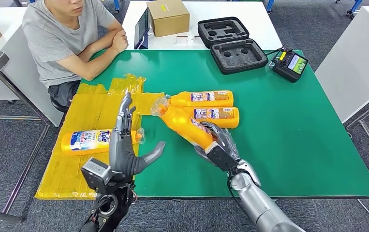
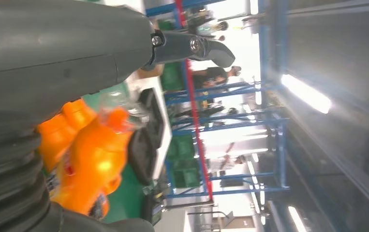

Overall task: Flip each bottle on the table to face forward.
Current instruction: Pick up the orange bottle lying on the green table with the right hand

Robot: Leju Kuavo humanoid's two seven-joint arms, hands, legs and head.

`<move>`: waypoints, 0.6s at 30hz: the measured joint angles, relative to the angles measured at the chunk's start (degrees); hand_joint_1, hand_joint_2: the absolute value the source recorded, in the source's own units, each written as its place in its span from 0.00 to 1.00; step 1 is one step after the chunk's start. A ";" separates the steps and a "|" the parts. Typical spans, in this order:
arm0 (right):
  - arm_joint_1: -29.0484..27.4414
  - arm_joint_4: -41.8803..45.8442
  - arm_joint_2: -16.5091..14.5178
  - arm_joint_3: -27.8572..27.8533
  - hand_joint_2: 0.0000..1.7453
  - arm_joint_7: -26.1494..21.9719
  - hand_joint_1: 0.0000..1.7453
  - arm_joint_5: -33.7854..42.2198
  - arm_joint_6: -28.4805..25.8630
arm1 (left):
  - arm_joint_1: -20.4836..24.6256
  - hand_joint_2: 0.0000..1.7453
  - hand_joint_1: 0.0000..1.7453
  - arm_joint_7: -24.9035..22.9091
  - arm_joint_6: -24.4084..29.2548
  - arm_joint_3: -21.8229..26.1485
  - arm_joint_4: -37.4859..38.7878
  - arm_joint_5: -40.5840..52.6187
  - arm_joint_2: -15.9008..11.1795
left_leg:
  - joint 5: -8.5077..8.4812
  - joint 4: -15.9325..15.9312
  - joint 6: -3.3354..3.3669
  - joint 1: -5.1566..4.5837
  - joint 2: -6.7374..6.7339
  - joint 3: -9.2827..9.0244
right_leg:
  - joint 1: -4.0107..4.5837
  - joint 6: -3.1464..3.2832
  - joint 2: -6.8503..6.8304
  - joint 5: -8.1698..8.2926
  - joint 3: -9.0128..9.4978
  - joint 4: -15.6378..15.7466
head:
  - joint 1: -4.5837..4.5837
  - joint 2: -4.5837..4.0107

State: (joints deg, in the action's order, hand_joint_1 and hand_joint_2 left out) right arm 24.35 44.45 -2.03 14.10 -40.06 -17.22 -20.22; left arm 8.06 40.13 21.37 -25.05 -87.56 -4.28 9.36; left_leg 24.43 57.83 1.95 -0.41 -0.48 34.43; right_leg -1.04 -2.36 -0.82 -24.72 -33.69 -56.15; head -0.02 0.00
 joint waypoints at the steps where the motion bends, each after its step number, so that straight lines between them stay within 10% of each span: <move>1: -0.08 0.17 0.00 0.01 1.00 0.00 1.00 0.00 -0.05 | 0.03 1.00 0.00 0.00 0.06 0.00 0.19 -0.16 0.05 | 0.00 0.00 0.00 0.00 0.00 0.00 | 0.00 0.00 0.00 0.00 0.00 0.00 | 0.00 0.00; 18: -9.90 15.46 0.34 0.23 1.00 0.00 1.00 0.93 -2.78 | 2.93 1.00 0.00 0.00 -1.48 5.90 14.82 -0.44 5.22 | 0.00 0.00 0.00 0.00 0.00 0.10 | 0.00 0.00 0.00 0.00 -0.09 0.00 | 0.00 0.00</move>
State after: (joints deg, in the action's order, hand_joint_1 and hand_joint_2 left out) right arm 14.46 59.91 -1.69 14.33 -40.06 -16.29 -23.00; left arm 10.99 40.13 19.89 -19.15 -72.75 -4.72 14.58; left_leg 24.44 57.83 1.95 -0.41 -0.48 34.53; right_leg -1.04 -2.36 -0.82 -24.72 -33.78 -56.15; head -0.02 0.00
